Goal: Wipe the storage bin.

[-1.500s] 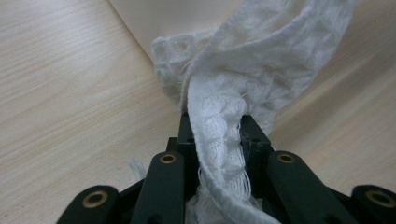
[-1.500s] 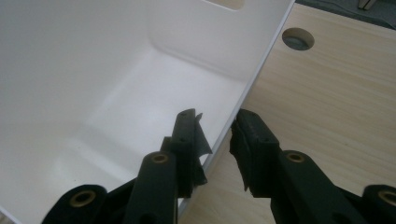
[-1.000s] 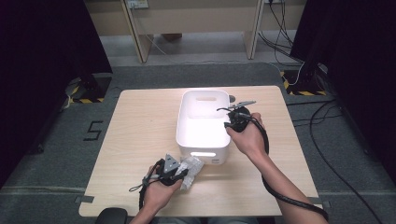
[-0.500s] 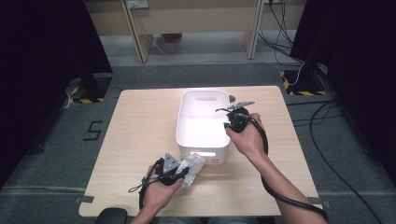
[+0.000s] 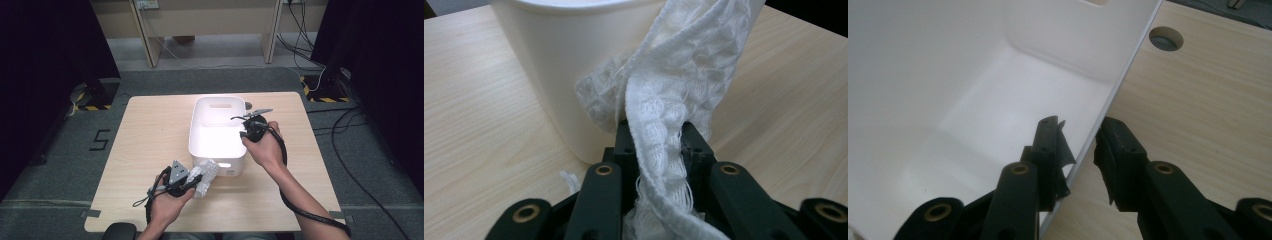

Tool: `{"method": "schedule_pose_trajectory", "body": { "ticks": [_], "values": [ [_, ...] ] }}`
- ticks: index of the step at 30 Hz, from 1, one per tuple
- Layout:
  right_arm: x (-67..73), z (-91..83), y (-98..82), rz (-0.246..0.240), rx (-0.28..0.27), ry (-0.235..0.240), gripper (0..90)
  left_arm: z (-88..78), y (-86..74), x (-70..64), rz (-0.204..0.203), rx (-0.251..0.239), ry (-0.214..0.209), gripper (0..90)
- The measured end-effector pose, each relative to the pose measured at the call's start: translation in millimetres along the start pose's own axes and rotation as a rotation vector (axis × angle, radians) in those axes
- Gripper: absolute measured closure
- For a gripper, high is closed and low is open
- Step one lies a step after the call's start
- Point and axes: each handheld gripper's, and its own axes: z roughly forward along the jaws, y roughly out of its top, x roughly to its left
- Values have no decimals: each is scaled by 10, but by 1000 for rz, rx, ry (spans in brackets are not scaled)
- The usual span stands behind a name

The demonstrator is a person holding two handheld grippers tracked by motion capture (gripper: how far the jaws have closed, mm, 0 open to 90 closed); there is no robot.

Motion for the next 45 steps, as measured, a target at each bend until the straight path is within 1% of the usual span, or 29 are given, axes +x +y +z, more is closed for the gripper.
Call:
{"method": "schedule_pose_trajectory", "body": {
  "ticks": [6,12,14,19,20,21,22,25,26,30,33,40,43,44,45],
  "values": [
    [2,3,0,-12,-2,-5,705,-18,28,-26,11,-12,0,746],
    [7,4,2,-12,-1,-7,705,28,11,-59,31,-14,5,746],
    [7,4,2,-12,-1,-6,704,53,0,-62,33,-3,6,745],
    [10,6,-1,-8,-3,-4,701,90,-26,-77,32,2,6,745],
    [10,6,-3,-7,-4,-4,700,99,-31,-77,37,5,5,745],
    [10,6,-3,-5,-4,-3,700,108,-38,-84,35,11,2,745],
    [7,7,-3,-8,-4,-3,700,120,-45,-85,43,13,3,745],
    [7,7,-3,-8,-5,-4,700,164,-72,-100,39,24,-1,744],
    [12,7,-5,-2,-4,-5,699,174,-79,-100,42,29,0,744],
    [18,19,-16,0,0,-5,692,202,-98,-103,41,30,1,744],
    [30,32,-31,-2,7,-9,688,214,-102,-112,57,39,7,744],
    [34,48,-45,1,13,-5,686,274,-128,-130,55,53,4,744],
    [36,31,-47,7,16,1,682,293,-147,-142,50,57,3,744],
    [36,25,-48,7,14,2,681,301,-154,-139,56,61,1,744],
    [37,11,-49,14,12,10,678,306,-160,-140,51,63,2,744]
  ]
}}
